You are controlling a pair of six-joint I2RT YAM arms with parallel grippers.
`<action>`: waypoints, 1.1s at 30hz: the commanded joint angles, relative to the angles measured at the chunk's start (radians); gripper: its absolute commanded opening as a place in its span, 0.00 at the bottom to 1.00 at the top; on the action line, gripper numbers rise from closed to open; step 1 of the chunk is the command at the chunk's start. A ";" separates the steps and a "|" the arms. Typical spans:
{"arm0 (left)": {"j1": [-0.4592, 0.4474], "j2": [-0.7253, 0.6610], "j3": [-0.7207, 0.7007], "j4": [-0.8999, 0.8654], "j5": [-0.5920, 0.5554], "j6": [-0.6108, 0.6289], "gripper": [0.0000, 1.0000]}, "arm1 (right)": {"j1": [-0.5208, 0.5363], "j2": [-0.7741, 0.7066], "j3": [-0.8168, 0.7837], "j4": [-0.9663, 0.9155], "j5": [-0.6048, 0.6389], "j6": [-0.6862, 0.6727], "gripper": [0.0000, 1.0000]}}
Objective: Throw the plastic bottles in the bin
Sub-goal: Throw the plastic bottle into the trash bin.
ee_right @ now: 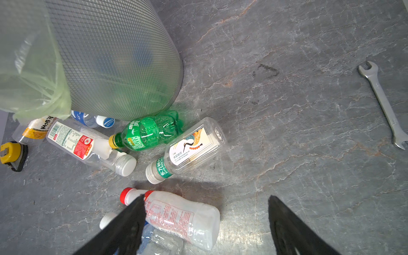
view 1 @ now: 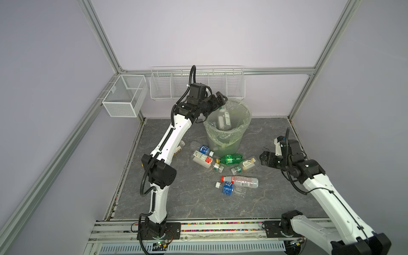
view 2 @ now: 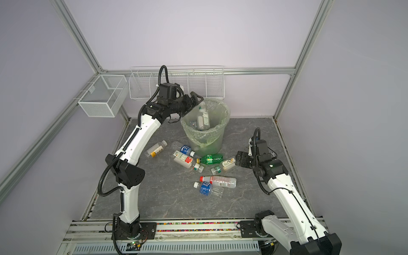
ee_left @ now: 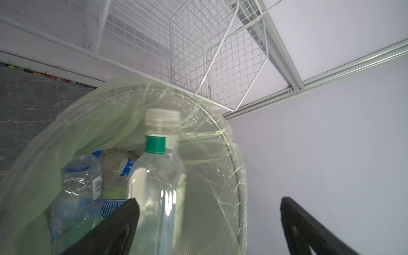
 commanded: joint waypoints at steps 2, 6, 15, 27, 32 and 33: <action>-0.013 -0.085 0.052 -0.041 0.028 0.050 0.99 | -0.004 -0.024 -0.020 -0.023 0.020 0.007 0.88; -0.013 -0.166 -0.019 -0.046 0.029 0.091 0.99 | -0.004 -0.019 -0.014 -0.030 0.023 -0.001 0.88; -0.014 -0.401 -0.340 -0.024 -0.067 0.253 0.99 | -0.003 0.039 0.006 -0.026 0.024 0.010 0.88; 0.005 -0.735 -0.795 0.062 -0.410 0.358 0.99 | -0.003 0.142 0.023 -0.023 0.006 0.130 0.88; 0.072 -0.755 -0.894 0.053 -0.354 0.329 0.99 | -0.003 0.164 0.024 -0.002 -0.022 0.190 0.88; 0.073 -0.760 -0.916 0.059 -0.370 0.332 0.99 | -0.003 0.166 0.024 0.001 -0.032 0.197 0.88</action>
